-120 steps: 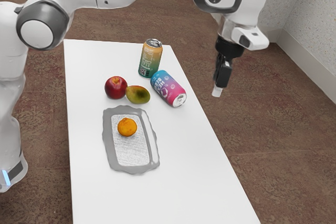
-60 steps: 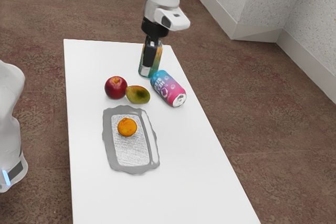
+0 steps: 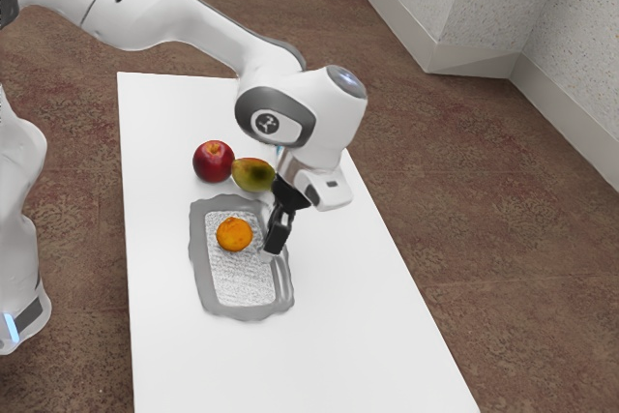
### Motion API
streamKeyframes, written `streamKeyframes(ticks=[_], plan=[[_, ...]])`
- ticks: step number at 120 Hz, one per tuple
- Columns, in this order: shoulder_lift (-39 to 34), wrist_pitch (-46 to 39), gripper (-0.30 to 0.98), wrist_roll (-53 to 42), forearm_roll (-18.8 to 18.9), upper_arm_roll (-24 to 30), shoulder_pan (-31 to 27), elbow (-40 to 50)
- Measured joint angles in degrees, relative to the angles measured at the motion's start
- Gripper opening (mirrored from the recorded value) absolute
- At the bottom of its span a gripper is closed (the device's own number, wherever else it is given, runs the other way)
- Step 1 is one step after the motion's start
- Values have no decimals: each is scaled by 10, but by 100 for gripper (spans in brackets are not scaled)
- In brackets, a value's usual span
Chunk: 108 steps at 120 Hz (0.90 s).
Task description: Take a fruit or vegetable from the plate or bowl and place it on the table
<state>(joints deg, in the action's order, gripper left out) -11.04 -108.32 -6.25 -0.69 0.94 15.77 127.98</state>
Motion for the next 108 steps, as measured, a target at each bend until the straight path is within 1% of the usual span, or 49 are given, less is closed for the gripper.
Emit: streamKeyframes(ticks=[10, 24, 43, 54, 74, 90, 108], plan=[[-14, -15, 69, 3, -3, 3, -1, 20], [-43, -20, 69, 7, -2, 4, -1, 20], [-118, 17, 69, 14, 0, 4, -1, 23], [-144, 50, 69, 18, 1, 5, -1, 26], [-188, 81, 69, 25, 2, 5, -2, 77], [-197, 70, 69, 30, 2, 5, -4, 110], [-193, 51, 69, 37, 0, 9, -4, 126]])
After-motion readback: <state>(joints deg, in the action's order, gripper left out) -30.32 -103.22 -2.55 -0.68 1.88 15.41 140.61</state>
